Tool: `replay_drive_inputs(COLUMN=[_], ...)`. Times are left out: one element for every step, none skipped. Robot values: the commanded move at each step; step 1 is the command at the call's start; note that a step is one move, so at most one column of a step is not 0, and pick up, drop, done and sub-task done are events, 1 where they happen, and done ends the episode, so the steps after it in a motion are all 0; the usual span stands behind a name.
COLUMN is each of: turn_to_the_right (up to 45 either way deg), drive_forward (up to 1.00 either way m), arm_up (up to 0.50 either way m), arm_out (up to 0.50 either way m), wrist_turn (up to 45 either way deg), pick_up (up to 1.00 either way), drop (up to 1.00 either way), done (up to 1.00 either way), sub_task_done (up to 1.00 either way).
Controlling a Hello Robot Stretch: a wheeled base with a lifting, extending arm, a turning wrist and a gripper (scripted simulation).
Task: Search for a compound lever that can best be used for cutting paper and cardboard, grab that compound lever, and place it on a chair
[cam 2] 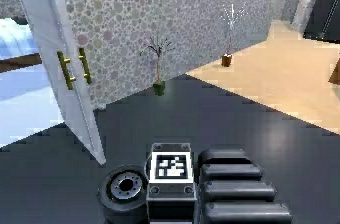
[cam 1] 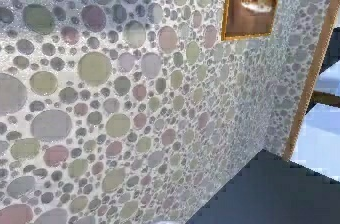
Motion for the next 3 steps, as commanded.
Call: replay_drive_inputs(turn_to_the_right=[-45.0, -42.0, 45.0], drive_forward=[0.0, 0.0, 0.0], arm_up=[0.0, 0.0, 0.0], arm_out=[0.0, 0.0, 0.0], wrist_turn=[0.0, 0.0, 0.0], pick_up=[0.0, 0.0, 0.0], drop=[0.0, 0.0, 0.0], done=[0.0, 0.0, 0.0], sub_task_done=[0.0, 0.0, 0.0])
